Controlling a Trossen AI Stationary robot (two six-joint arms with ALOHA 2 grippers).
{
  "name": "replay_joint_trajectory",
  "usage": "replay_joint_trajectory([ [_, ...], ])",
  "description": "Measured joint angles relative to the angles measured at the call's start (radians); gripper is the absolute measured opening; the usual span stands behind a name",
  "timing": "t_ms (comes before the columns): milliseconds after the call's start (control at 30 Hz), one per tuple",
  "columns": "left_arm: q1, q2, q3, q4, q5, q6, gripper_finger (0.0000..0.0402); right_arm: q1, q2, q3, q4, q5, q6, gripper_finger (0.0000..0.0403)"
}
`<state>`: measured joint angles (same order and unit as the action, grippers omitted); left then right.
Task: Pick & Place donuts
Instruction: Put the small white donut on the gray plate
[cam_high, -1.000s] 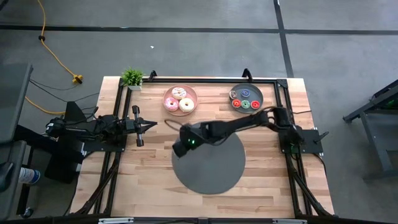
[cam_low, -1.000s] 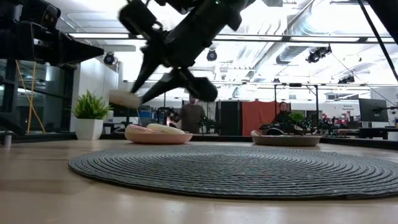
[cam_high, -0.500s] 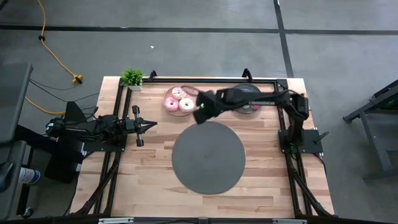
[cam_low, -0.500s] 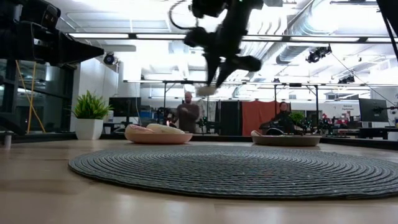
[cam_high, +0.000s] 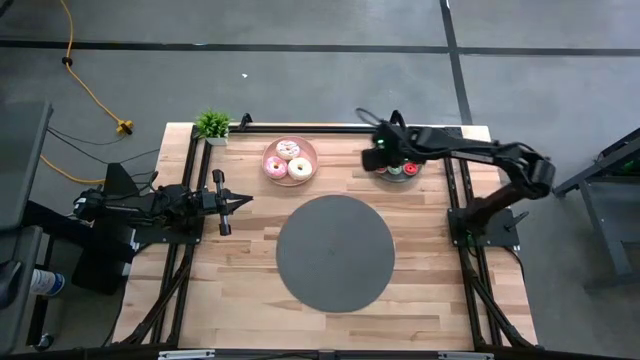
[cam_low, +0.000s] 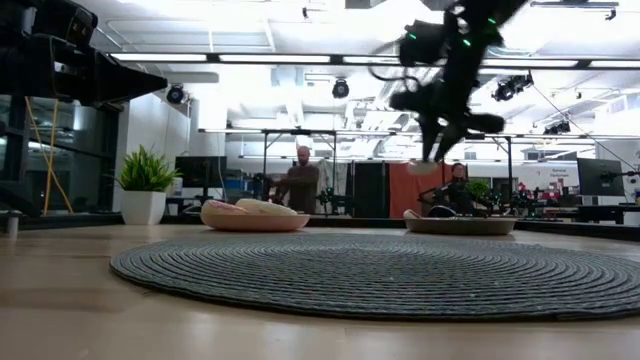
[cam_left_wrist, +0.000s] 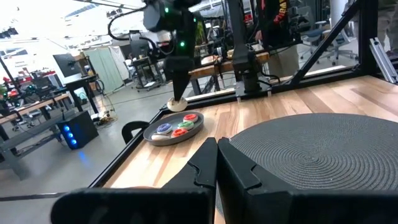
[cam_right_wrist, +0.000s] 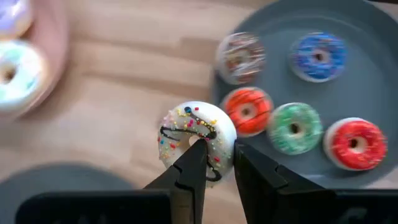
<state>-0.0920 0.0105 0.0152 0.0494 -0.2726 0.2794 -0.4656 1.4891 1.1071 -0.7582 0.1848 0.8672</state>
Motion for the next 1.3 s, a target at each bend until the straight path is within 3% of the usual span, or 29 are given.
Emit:
replay_joint_trajectory([
  [133, 0.0, 0.0, 0.0, 0.0, 0.0, 0.0, 0.0, -0.084, -0.081, -0.147, 0.108, -0.01, 0.005, 0.0071],
  [300, 0.0, 0.0, 0.0, 0.0, 0.0, 0.0, 0.0, -0.182, -0.095, -0.216, 0.142, -0.004, -0.02, 0.0071],
  [733, 0.0, 0.0, 0.0, 0.0, -0.001, 0.0, 0.0, -0.362, -0.095, -0.222, 0.113, 0.134, -0.081, 0.0071],
  [1300, 0.0, 0.0, 0.0, 0.0, -0.001, 0.0, 0.0, -0.442, 0.045, -0.222, 0.163, 0.029, -0.098, 0.0071],
])
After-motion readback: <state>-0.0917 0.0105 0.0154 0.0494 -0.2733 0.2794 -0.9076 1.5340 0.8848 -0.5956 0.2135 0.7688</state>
